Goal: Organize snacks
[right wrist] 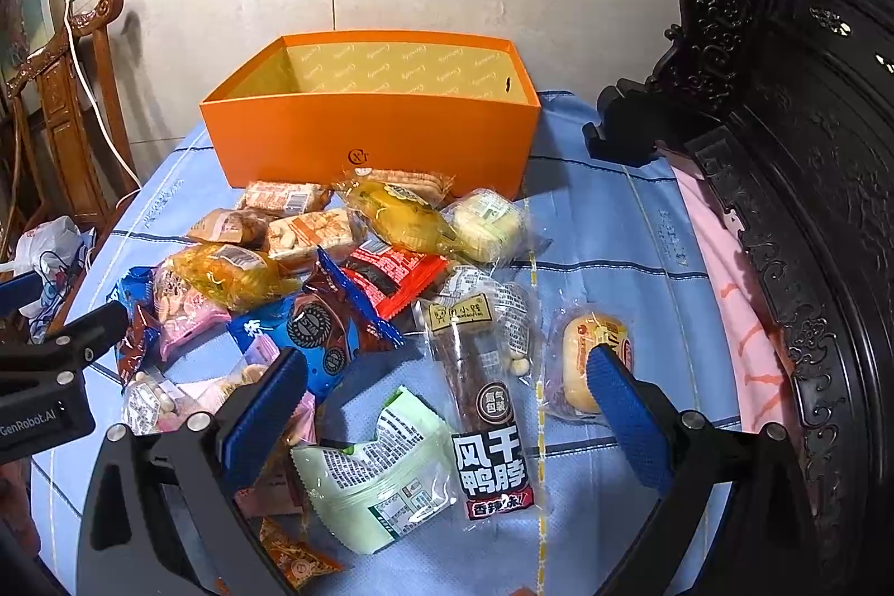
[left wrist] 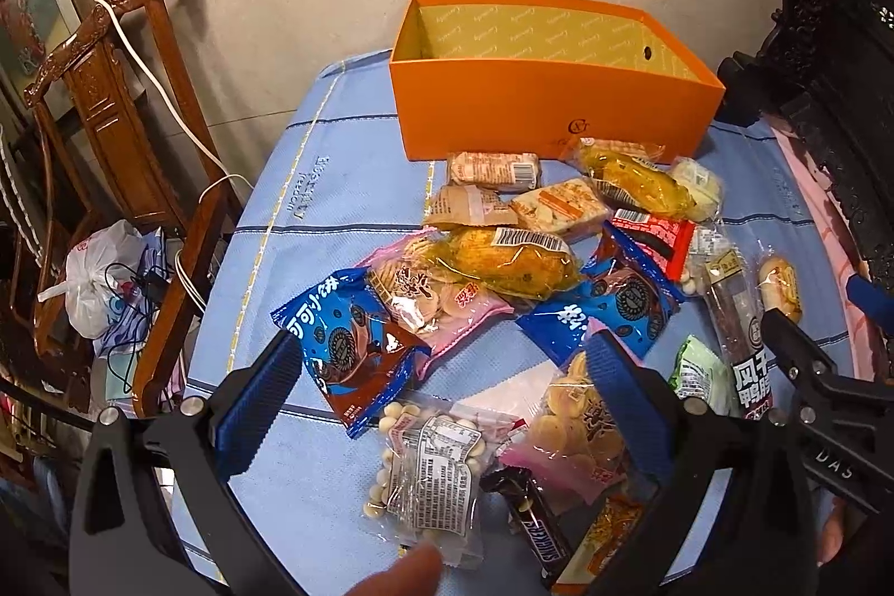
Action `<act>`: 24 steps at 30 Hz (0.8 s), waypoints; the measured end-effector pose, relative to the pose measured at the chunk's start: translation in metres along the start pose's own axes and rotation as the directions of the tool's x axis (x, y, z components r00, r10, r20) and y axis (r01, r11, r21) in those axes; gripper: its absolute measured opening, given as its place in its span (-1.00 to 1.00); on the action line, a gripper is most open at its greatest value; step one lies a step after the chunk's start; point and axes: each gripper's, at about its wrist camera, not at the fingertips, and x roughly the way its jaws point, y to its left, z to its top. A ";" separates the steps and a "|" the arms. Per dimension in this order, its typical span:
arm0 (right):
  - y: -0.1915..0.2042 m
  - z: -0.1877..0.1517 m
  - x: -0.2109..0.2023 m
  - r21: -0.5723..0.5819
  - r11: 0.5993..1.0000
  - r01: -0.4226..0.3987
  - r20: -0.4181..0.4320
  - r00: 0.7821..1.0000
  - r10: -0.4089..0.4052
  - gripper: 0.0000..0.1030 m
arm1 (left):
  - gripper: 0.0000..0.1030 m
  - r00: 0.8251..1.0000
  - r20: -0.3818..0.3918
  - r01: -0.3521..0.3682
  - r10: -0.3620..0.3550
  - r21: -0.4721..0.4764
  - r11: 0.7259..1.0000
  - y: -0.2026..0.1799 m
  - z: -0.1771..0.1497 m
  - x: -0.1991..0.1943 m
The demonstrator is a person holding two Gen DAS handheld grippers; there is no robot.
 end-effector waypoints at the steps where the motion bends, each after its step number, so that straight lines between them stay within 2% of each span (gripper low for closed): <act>1: -0.001 -0.001 0.002 0.003 1.000 -0.004 -0.003 1.000 0.004 0.93 | 0.92 1.000 0.005 0.002 -0.002 -0.004 1.000 0.000 -0.001 0.001; 6: -0.005 -0.004 0.006 0.010 1.000 0.003 -0.004 1.000 -0.002 0.93 | 0.92 0.999 -0.018 0.040 -0.040 0.005 0.999 -0.004 -0.001 0.011; 10: -0.010 -0.007 0.013 0.006 1.000 0.015 -0.006 1.000 -0.015 0.93 | 0.92 0.999 -0.050 0.023 -0.020 0.052 0.998 -0.015 -0.002 0.022; 20: -0.026 -0.023 0.055 0.002 1.000 0.016 -0.072 0.997 -0.016 0.93 | 0.92 0.993 -0.092 0.086 -0.078 0.092 0.992 -0.020 -0.013 0.062; 24: -0.023 -0.020 0.070 -0.017 1.000 0.021 -0.092 0.996 -0.022 0.93 | 0.92 0.994 -0.092 0.061 -0.051 0.118 0.991 -0.021 -0.012 0.076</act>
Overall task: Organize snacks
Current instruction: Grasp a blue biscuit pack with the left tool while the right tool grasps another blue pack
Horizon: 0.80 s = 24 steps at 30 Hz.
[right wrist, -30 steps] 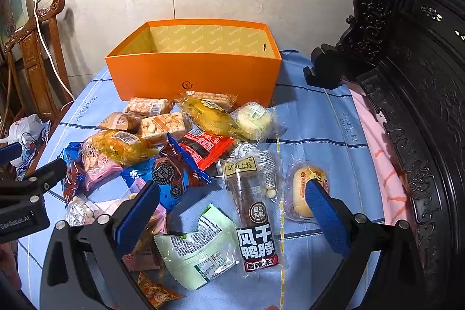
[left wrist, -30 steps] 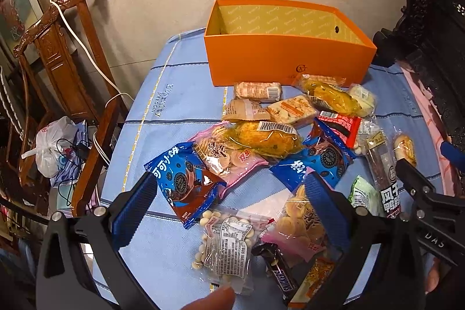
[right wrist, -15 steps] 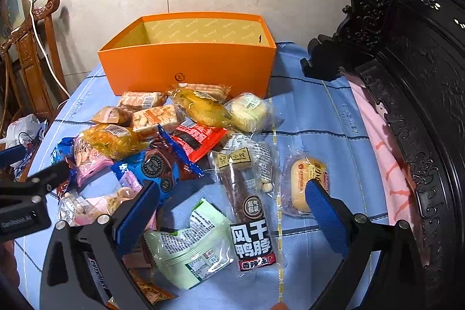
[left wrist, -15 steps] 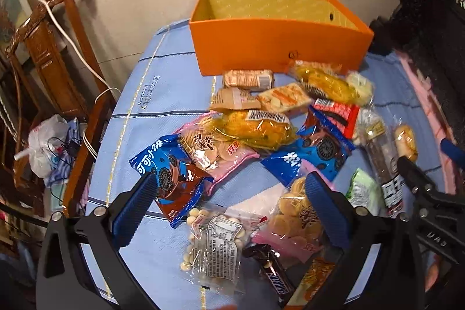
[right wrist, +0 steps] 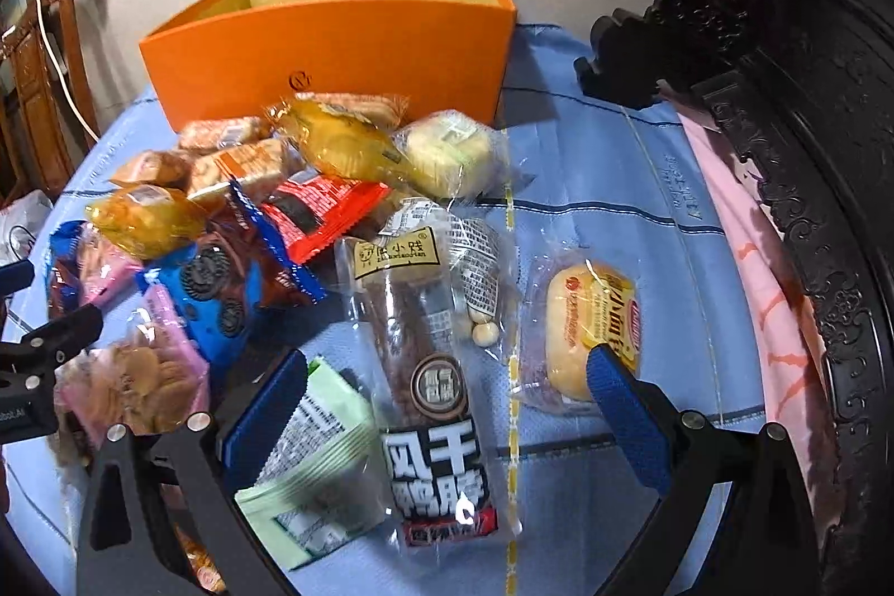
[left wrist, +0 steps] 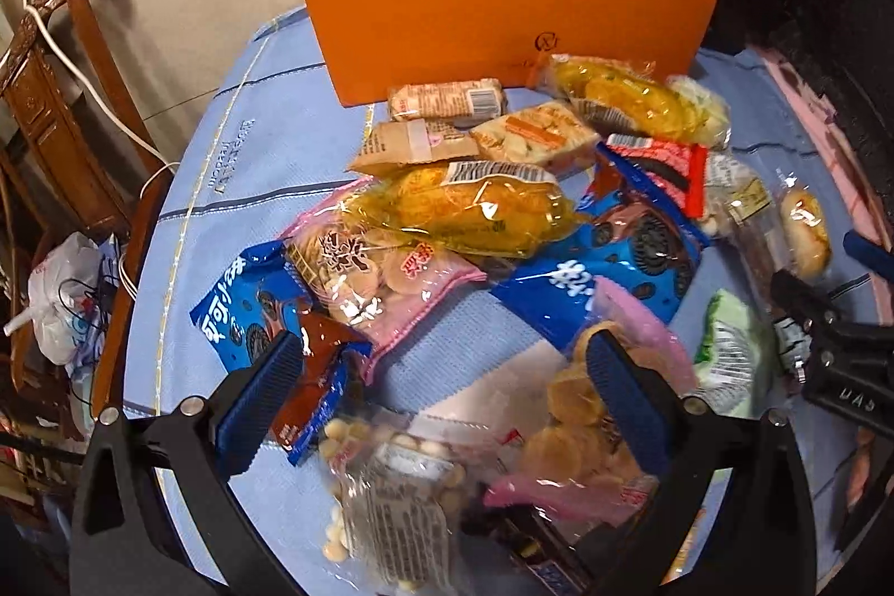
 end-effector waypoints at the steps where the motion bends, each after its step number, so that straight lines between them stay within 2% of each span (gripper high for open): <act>1: 0.001 0.002 0.002 -0.003 1.000 -0.002 -0.003 1.000 0.002 0.93 | 0.92 1.000 0.000 -0.018 0.018 0.005 1.000 0.000 0.001 0.002; 6: 0.009 0.008 0.009 -0.032 0.999 -0.011 -0.010 1.000 0.011 0.93 | 0.92 0.999 0.007 -0.043 0.043 0.026 0.999 0.002 0.006 0.009; 10: 0.012 0.010 0.018 -0.046 0.999 -0.011 -0.032 0.999 0.010 0.93 | 0.92 0.999 -0.041 0.002 -0.001 0.025 1.000 0.005 0.011 0.019; 14: 0.015 0.011 0.024 -0.060 0.998 -0.010 -0.045 0.999 0.007 0.93 | 0.92 0.999 -0.034 0.003 -0.003 0.012 1.000 0.013 0.010 0.022; 20: 0.015 0.009 0.029 -0.059 0.998 -0.025 -0.058 0.998 0.021 0.93 | 0.92 0.999 -0.043 -0.018 0.016 -0.051 0.999 0.034 0.012 0.028; 24: 0.019 0.007 0.033 -0.072 0.997 -0.023 -0.068 0.998 0.018 0.93 | 0.92 0.997 -0.081 -0.012 0.002 -0.121 0.993 0.052 0.013 0.040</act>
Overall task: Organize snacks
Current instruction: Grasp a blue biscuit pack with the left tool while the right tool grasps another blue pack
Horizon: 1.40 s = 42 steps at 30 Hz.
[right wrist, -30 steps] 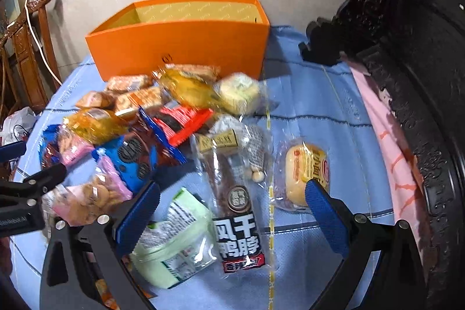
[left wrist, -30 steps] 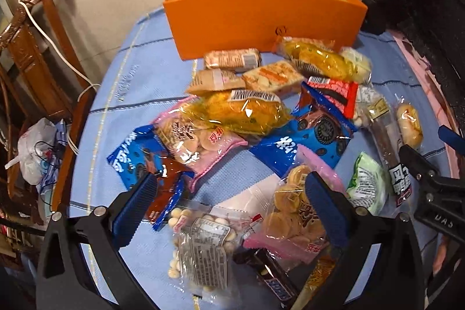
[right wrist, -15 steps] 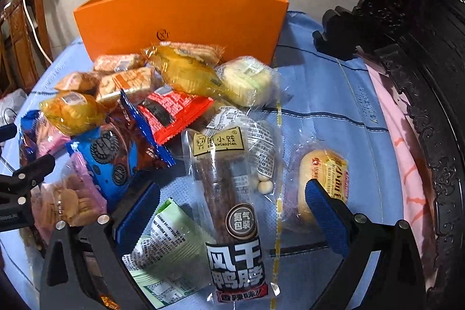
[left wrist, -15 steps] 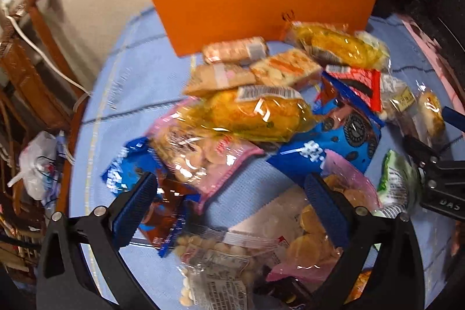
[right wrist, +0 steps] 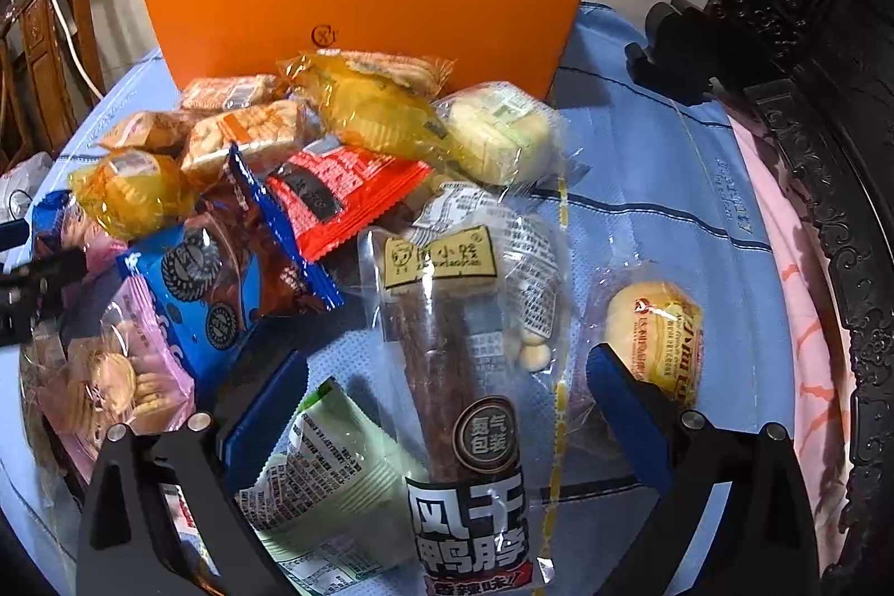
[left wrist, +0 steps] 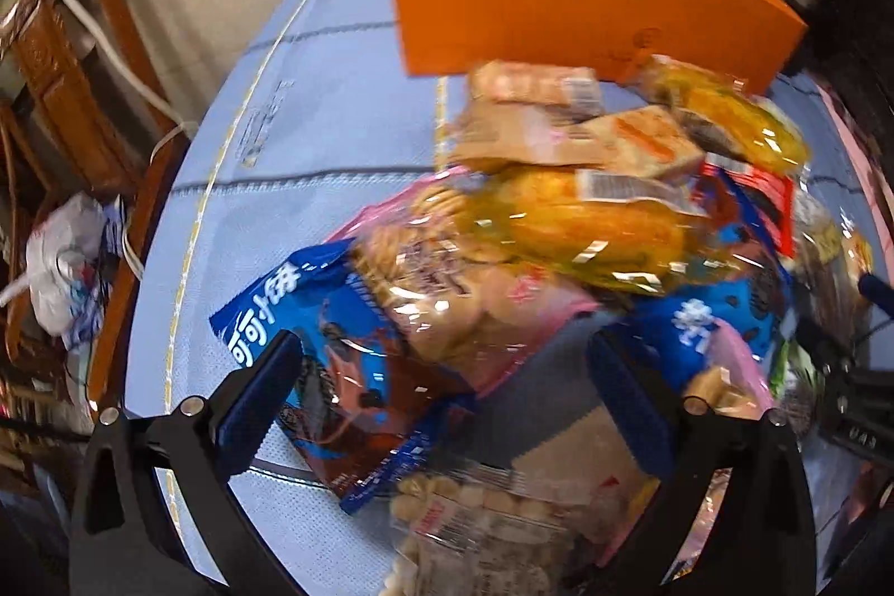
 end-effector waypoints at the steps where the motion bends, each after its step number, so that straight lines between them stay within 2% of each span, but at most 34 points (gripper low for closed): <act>1: 0.000 0.000 0.000 0.005 1.000 -0.003 0.001 1.000 0.003 0.93 | 0.92 1.000 -0.011 0.011 -0.011 -0.025 1.000 0.005 0.000 0.002; 3: -0.001 0.000 0.000 0.014 1.000 -0.011 0.004 1.000 0.011 0.93 | 0.92 0.999 -0.023 0.031 -0.032 -0.062 0.998 0.014 0.000 0.006; 6: -0.002 0.002 -0.001 0.020 1.000 -0.011 0.008 1.000 0.011 0.93 | 0.92 0.998 -0.052 0.018 -0.023 -0.093 0.996 0.023 -0.001 0.015; 8: -0.003 0.003 -0.003 0.027 0.999 -0.017 0.016 1.000 0.016 0.93 | 0.92 0.999 -0.045 0.016 -0.021 -0.108 0.994 0.027 -0.001 0.018; 15: 0.007 0.007 -0.014 0.004 0.998 -0.065 0.048 0.997 0.065 0.93 | 0.92 1.000 -0.027 -0.009 0.007 -0.065 0.998 0.025 0.003 0.024; 16: 0.010 0.007 -0.015 -0.004 0.998 -0.063 0.049 0.997 0.063 0.93 | 0.86 1.000 -0.021 -0.009 0.008 -0.057 0.998 0.025 0.003 0.024; 20: 0.011 0.006 -0.017 0.001 0.998 -0.069 0.048 0.996 0.069 0.93 | 0.38 1.000 0.010 0.028 -0.027 -0.049 0.998 0.039 0.004 0.021; 23: 0.011 0.005 -0.019 0.005 0.997 -0.071 0.053 0.996 0.071 0.93 | 0.17 0.999 0.016 0.048 -0.047 -0.040 0.998 0.046 0.002 0.016; 30: 0.030 0.009 -0.027 -0.019 0.994 -0.107 0.064 0.992 0.108 0.93 | -0.11 0.997 0.030 0.065 -0.065 -0.019 0.998 0.047 0.002 0.012; 34: 0.044 0.011 -0.028 -0.026 0.987 -0.156 0.057 0.986 0.158 0.93 | -0.27 0.996 0.039 0.080 -0.080 -0.002 0.997 0.050 -0.002 0.002; 38: 0.055 0.012 -0.024 -0.024 0.982 -0.185 0.029 0.982 0.186 0.93 | -0.34 0.995 0.044 0.092 -0.093 0.025 0.995 0.051 -0.005 -0.003; 42: 0.059 0.015 -0.017 0.029 0.977 -0.209 0.001 0.978 0.209 0.93 | -0.37 0.988 0.046 0.145 -0.145 0.004 0.989 0.061 -0.006 -0.006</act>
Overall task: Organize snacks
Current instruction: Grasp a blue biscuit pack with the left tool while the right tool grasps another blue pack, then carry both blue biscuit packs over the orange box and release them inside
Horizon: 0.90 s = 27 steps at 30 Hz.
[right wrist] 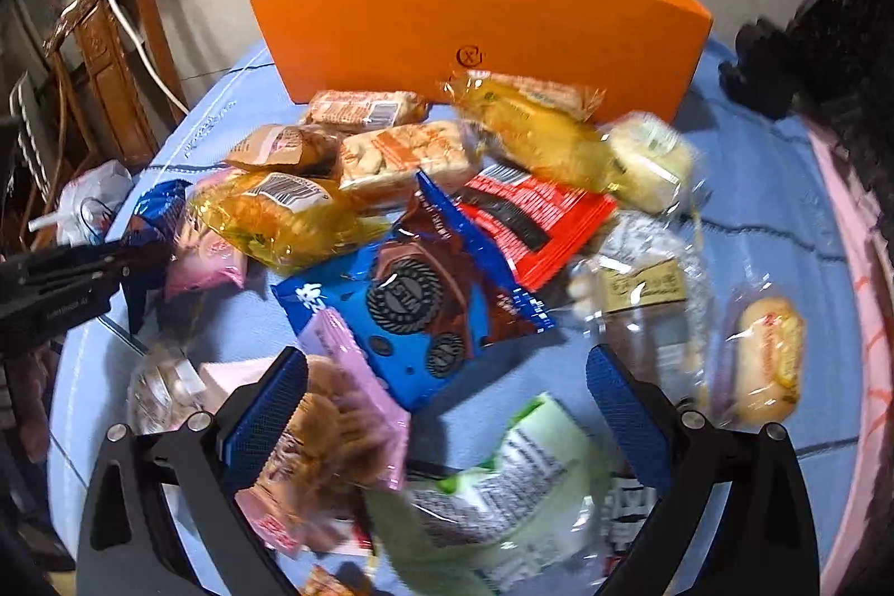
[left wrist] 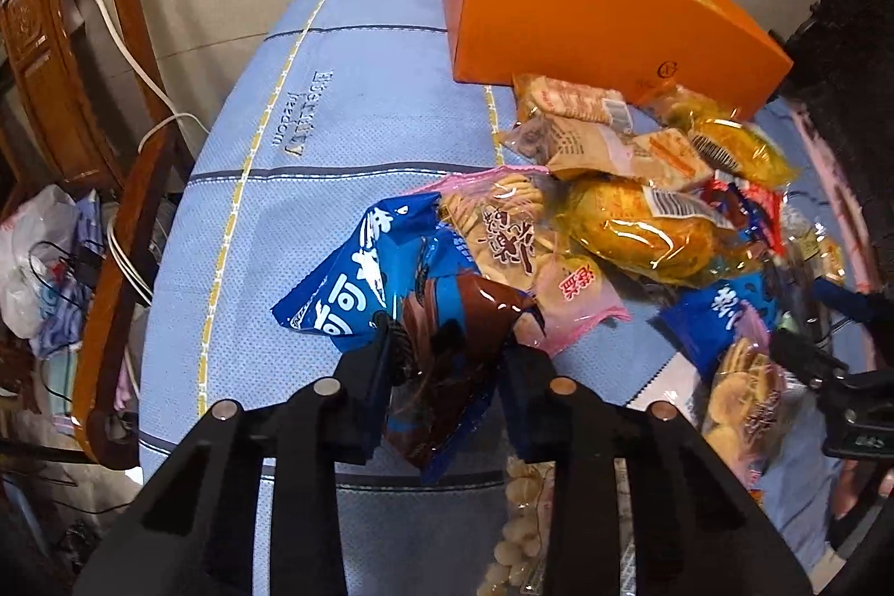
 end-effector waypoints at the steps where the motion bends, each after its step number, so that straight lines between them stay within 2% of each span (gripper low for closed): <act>1: 0.002 0.002 0.003 0.008 1.000 0.004 -0.002 1.000 -0.004 0.93 | -0.38 1.000 0.000 0.007 -0.007 -0.002 1.000 0.002 0.000 0.000; 8: 0.012 0.013 0.025 0.055 0.996 0.064 -0.050 0.997 -0.061 0.93 | -0.39 1.000 -0.003 0.029 -0.029 -0.007 1.000 0.008 -0.001 -0.001; 13: 0.020 0.016 0.040 0.077 0.993 0.086 -0.080 0.994 -0.080 0.93 | -0.39 1.000 -0.010 0.009 -0.009 0.022 1.000 0.003 -0.002 0.001; 14: 0.020 0.016 0.042 0.092 0.994 0.065 -0.081 0.995 -0.058 0.83 | -0.39 1.000 -0.010 0.006 -0.006 0.024 1.000 0.003 -0.002 0.001; 15: 0.019 0.015 0.044 0.119 0.993 -0.001 -0.080 0.997 0.011 0.67 | -0.39 1.000 -0.011 0.008 -0.007 0.021 1.000 0.003 -0.002 0.001; 16: 0.017 0.015 0.046 0.139 0.990 -0.023 -0.079 0.996 0.034 0.44 | -0.39 1.000 -0.011 0.009 -0.008 0.020 1.000 0.004 -0.001 0.001; 19: 0.019 0.015 0.043 0.127 0.991 -0.034 -0.067 0.997 0.043 0.28 | -0.39 1.000 -0.011 0.003 -0.003 0.026 1.000 0.003 -0.001 0.001; 23: 0.014 0.014 0.031 0.133 0.988 -0.072 -0.031 0.997 0.077 -0.12 | -0.40 1.000 -0.002 -0.001 0.001 0.029 1.000 0.003 -0.002 0.000; 27: 0.009 0.009 0.023 0.130 0.987 -0.100 -0.019 0.994 0.103 -0.23 | -0.42 1.000 0.015 0.008 -0.009 0.021 1.000 0.005 -0.002 -0.004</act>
